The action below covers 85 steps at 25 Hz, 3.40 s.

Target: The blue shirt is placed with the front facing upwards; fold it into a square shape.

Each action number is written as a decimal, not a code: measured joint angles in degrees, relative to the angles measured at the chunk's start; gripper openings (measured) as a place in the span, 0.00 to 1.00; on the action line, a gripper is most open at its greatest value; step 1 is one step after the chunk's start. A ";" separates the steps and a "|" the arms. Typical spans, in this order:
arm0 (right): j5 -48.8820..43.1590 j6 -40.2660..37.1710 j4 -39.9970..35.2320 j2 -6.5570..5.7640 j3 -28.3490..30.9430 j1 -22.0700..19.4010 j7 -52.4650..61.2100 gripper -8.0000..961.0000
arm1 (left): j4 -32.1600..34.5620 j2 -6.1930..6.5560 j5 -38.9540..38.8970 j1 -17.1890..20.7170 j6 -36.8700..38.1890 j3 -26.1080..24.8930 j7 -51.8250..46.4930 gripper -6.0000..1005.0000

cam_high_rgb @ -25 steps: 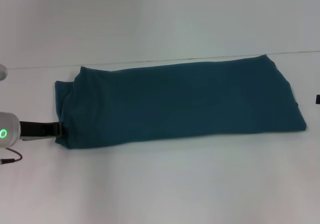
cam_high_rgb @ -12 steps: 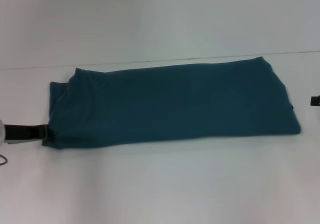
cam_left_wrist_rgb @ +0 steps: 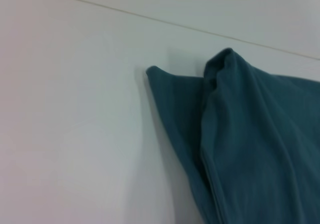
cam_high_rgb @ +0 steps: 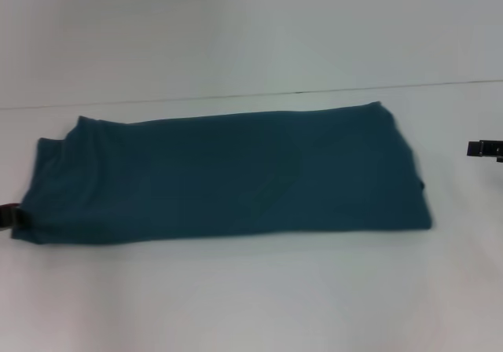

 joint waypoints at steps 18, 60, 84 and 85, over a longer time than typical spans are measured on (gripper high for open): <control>-0.04 0.11 0.06 0.32 -0.07 0.76 -0.50 0.79 | 5.05 0.29 -4.64 1.56 9.06 -5.02 1.89 0.02; -0.18 -3.92 2.59 1.03 -1.14 1.96 -5.34 0.79 | -30.03 -4.01 -85.98 -8.37 -1.72 49.27 33.91 0.52; -1.21 -8.09 7.13 2.12 -5.68 5.92 -0.10 0.79 | -23.39 -3.13 -70.70 -0.78 -0.36 35.88 35.26 0.96; -1.36 -8.08 7.77 2.04 -5.70 6.04 -0.06 0.79 | -23.32 -3.11 -70.06 -0.76 -0.40 35.62 35.26 0.96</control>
